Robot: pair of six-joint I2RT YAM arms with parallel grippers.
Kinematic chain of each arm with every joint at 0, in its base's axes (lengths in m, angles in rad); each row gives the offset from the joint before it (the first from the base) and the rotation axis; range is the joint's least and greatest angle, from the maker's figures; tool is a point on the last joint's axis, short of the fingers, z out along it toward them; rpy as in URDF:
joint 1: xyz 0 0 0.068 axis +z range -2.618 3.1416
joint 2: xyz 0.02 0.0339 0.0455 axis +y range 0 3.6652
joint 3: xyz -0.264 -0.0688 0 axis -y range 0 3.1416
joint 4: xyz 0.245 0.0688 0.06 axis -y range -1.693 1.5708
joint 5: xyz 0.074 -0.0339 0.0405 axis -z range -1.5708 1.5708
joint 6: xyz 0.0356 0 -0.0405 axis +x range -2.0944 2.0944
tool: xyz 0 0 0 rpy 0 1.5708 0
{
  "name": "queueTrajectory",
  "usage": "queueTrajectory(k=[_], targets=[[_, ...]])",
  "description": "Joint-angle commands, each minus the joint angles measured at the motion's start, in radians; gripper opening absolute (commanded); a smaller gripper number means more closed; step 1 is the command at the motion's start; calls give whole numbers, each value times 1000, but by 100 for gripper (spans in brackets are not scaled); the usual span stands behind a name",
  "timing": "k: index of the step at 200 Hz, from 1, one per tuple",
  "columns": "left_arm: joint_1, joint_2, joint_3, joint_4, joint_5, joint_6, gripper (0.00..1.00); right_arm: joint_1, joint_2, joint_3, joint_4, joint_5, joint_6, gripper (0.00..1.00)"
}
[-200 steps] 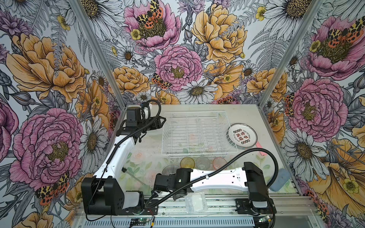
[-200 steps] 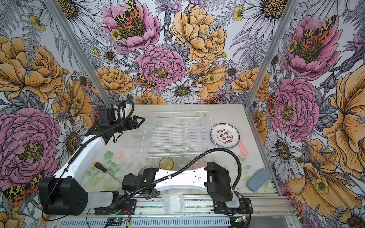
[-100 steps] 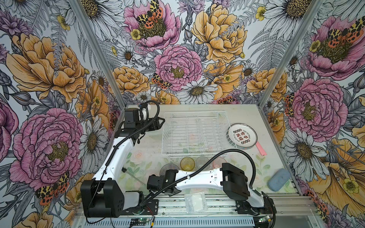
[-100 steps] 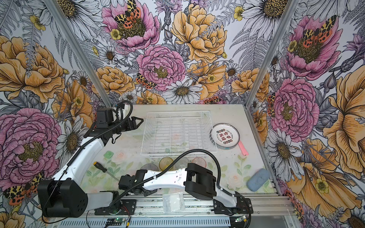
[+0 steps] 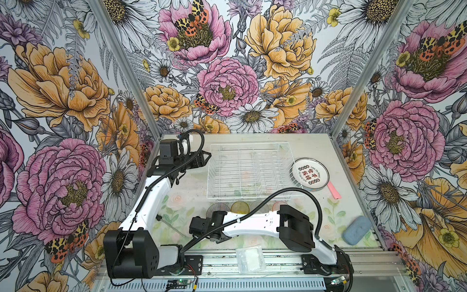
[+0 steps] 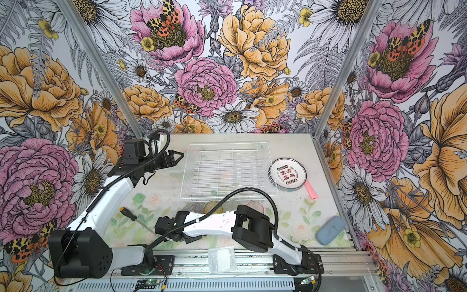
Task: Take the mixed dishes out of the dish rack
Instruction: 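Lower the striped bowl onto the table beside the glasses with the right gripper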
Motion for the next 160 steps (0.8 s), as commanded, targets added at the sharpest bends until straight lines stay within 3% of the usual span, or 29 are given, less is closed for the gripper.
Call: queueTrajectory(k=[1,26,79,134,160], targets=[[11,11,-12,33,25,7,77,-1,17,24,31,42,-8,1],[11,10,-11,34,26,6,77,0,26,23,32,65,-8,7],[10,6,-12,33,28,4,77,1,0,19,32,49,5,32],[10,-2,-14,33,27,2,77,6,-42,17,32,39,23,42],[10,-4,-18,33,25,1,77,8,-73,16,34,31,31,56]])
